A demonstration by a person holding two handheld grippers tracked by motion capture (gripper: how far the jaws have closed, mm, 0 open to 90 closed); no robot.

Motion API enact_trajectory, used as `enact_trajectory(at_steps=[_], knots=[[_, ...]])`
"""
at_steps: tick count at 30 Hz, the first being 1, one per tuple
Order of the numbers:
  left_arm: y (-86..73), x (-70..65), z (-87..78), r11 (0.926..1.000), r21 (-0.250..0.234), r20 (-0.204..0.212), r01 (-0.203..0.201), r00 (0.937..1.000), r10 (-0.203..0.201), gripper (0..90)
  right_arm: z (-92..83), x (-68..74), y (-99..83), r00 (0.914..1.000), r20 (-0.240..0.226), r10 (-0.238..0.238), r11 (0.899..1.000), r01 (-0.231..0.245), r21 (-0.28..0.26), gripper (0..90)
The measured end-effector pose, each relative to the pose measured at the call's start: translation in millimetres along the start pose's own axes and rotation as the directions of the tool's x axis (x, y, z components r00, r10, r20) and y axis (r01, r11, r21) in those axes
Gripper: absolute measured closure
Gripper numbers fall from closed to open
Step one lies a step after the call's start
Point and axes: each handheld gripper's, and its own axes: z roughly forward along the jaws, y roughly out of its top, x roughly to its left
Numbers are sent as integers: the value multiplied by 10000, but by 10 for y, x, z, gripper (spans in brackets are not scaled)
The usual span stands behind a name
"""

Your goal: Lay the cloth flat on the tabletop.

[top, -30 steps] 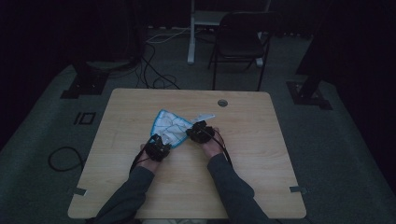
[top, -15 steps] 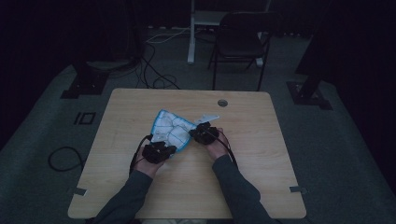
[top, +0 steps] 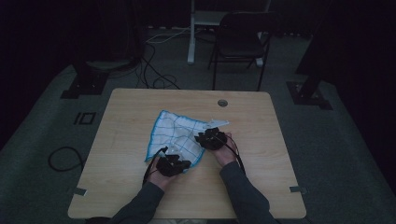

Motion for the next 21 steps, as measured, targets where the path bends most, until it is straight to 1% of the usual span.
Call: enact_trajectory(at_steps=[1,2,4,5,8,9,10,11,12,13,14,15,16,17,18,19,20,21], knots=[[0,-33,35,10000,47,74,-69,9999,69,873,-1,31,-50,10000,-24,45,10000,-45,43,696],[0,-33,35,10000,47,74,-69,9999,69,873,1,42,-67,10000,-35,46,10000,-46,84,682],[14,-88,66,9995,-11,178,-324,9993,324,852,18,73,-113,10000,-3,68,9998,-68,189,658],[26,-105,57,9991,-110,247,-407,9989,409,813,28,86,-135,10000,-22,76,9997,-76,237,651],[63,-115,-6,9981,-314,226,-530,9983,537,711,59,108,-197,10000,-19,72,9993,-72,377,636],[63,-115,-6,9981,-314,226,-530,9983,537,687,59,108,-197,10000,-19,72,9993,-72,377,636],[84,-108,-61,9972,-476,120,-572,9983,579,687,66,114,-215,9999,-14,102,9992,-102,388,633],[107,-88,-124,9962,-623,14,-605,9982,607,659,68,132,-249,9999,-42,96,9992,-94,392,626],[122,-65,-171,9954,-720,-142,-632,9980,623,651,68,138,-260,10000,-51,61,9993,-59,379,624],[122,-65,-171,9954,-720,-142,-632,9980,623,649,68,138,-260,10000,-51,61,9993,-59,379,624],[148,13,-260,9939,-942,-510,-579,9973,533,646,62,168,-288,9999,-85,53,9994,-50,352,615],[148,13,-260,9939,-942,-510,-579,9973,533,646,62,168,-288,9999,-85,53,9994,-50,352,615],[170,133,-341,9930,-1062,-1078,-520,9934,405,645,58,204,-312,10000,-39,-50,9993,51,365,609],[170,133,-341,9930,-1062,-1078,-520,9934,405,646,58,204,-312,10000,-39,-50,9993,51,365,609],[180,269,-406,9921,-1164,-1645,-475,9860,279,646,61,243,-333,9998,7,-223,9988,222,438,598],[180,269,-406,9921,-1164,-1645,-475,9860,279,646,61,243,-333,9998,7,-223,9988,222,438,598],[178,414,-447,9921,-1177,-2123,-430,9771,172,645,75,272,-353,9993,9,-372,9981,371,501,591],[178,414,-447,9921,-1177,-2123,-430,9771,172,645,75,272,-353,9993,9,-372,9981,371,501,591]])
